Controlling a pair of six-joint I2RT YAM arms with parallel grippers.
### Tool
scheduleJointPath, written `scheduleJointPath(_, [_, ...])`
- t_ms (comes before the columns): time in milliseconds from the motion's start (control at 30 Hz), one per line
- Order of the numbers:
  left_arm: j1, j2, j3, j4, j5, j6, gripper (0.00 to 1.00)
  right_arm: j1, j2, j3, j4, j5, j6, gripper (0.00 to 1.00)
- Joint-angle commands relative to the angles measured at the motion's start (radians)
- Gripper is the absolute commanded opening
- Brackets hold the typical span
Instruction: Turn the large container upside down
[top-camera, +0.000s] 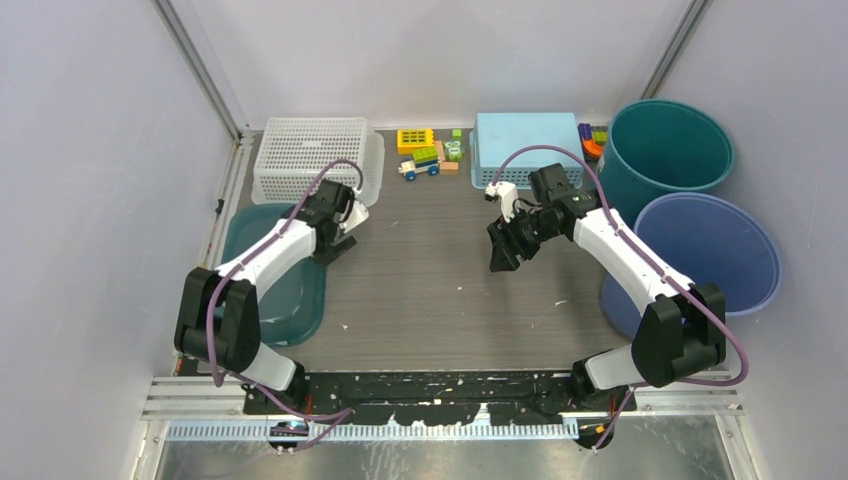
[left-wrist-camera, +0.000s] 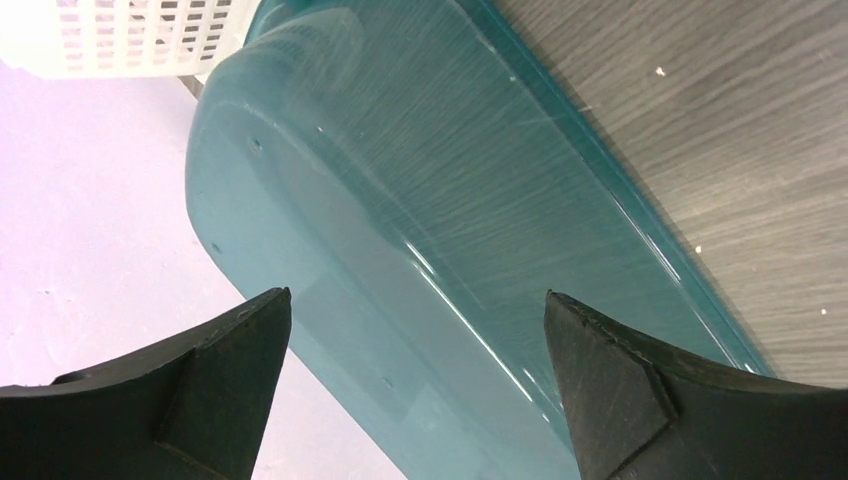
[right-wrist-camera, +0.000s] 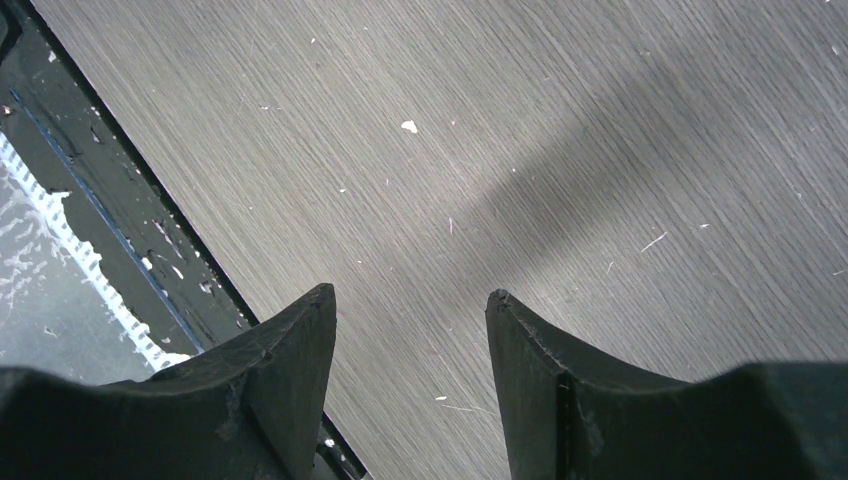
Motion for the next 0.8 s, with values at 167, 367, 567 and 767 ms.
scheduleJointPath(167, [-0.019, -0.122, -0.035, -0.151, 0.045, -0.028, 1.0, -0.002, -0.025, 0.002, 0.024, -0.019, -0.005, 0.61])
scheduleJointPath(367, [-0.034, -0.195, -0.077, -0.188, 0.029, -0.037, 1.0, -0.003, -0.015, 0.004, 0.022, -0.02, -0.005, 0.61])
scheduleJointPath(567, [-0.034, -0.248, -0.114, -0.214, 0.006, -0.035, 1.0, -0.002, -0.021, 0.004, 0.022, -0.021, -0.004, 0.61])
scheduleJointPath(767, [-0.034, -0.289, -0.149, -0.235, 0.003, -0.032, 1.0, -0.001, -0.024, 0.003, 0.022, -0.022, -0.002, 0.61])
